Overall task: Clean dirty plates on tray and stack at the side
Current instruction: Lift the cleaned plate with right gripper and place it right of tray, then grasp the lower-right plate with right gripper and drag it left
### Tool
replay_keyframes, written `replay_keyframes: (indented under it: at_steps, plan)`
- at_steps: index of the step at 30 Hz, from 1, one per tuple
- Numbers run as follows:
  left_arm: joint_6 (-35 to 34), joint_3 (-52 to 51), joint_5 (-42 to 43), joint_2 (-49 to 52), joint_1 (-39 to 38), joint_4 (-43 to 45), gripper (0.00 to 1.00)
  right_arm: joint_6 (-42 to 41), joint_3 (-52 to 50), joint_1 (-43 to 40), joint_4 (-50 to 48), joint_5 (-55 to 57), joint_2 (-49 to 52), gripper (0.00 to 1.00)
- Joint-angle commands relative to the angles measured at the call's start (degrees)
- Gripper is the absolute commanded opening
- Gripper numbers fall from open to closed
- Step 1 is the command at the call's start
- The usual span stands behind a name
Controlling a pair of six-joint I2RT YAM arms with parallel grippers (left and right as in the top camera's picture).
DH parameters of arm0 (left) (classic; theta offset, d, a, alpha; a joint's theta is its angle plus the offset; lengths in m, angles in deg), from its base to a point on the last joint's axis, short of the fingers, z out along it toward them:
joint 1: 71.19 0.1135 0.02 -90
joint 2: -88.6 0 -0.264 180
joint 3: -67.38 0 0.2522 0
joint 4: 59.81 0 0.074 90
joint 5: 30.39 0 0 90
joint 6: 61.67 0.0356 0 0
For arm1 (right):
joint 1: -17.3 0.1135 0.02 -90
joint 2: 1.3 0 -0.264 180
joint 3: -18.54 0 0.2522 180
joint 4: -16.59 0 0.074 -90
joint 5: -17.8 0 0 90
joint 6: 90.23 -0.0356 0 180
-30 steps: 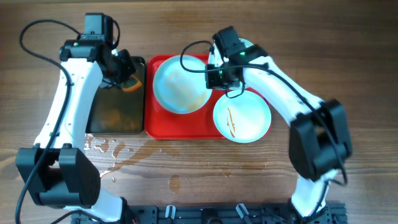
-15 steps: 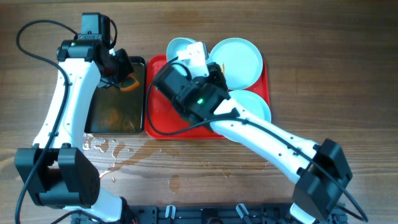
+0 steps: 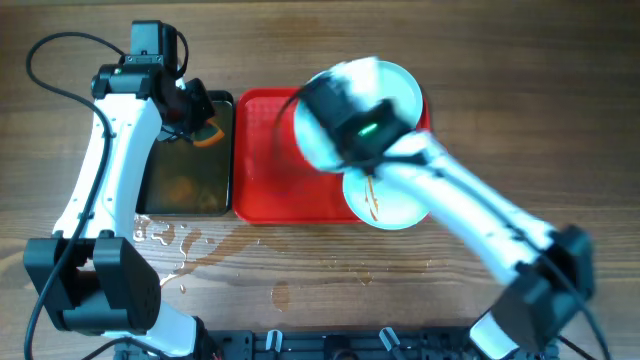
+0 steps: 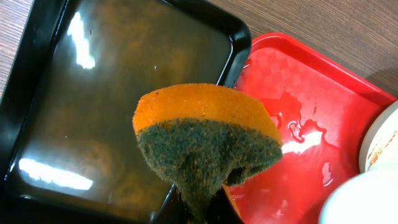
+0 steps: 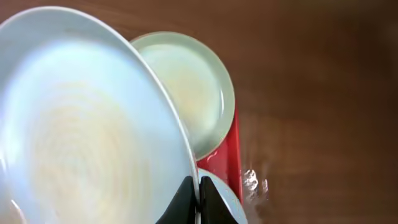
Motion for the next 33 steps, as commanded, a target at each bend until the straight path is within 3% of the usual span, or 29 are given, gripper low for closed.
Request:
replay_keyframes:
  at_steps: [1,5,9,11,19,20,21,22,25,28,33]
  plan:
    - [0.87,0.42,0.46,0.22,0.15,0.22,0.04,2.19,0.02,-18.82,0.85,-25.7,-5.62,0.04]
    - [0.87,0.42,0.46,0.22,0.15,0.17,0.04,7.5,-0.04,-41.13,3.26,-32.33,-3.48,0.04]
    - [0.87,0.42,0.46,0.22,0.13,0.2,0.04,11.17,-2.23,-54.8,2.23,-37.11,2.58,0.04]
    - [0.87,0.42,0.46,0.22,0.13,0.22,0.04,10.82,-4.68,-57.59,0.17,-38.8,4.66,0.04]
    - [0.9,0.42,0.46,0.22,0.15,0.66,0.04,10.29,-20.2,-58.69,-13.0,-37.81,6.12,0.05]
    - [0.9,0.42,0.46,0.22,0.13,0.63,0.04,10.08,-20.72,-58.69,-13.35,-37.62,6.12,0.14]
    - [0.87,0.42,0.46,0.22,0.13,0.63,0.04,9.57,-20.72,-58.69,-13.46,-37.18,6.1,0.33]
    - [0.9,0.42,0.46,0.22,0.13,0.63,0.04,9.38,-20.5,-58.71,-13.66,-37.27,6.08,0.44]
    - [0.9,0.42,0.68,0.22,-0.33,0.57,0.04,12.79,-17.38,-58.6,-8.02,-47.69,4.39,0.37]
    - [0.92,0.42,0.66,0.22,-3.02,0.61,0.04,17.03,-16.94,-57.53,-3.3,-58.86,-4.02,0.4]
    - [0.9,0.42,0.66,0.55,-6.29,0.63,0.04,18.69,-17.57,-49.83,2.99,-57.99,-8.96,0.4]
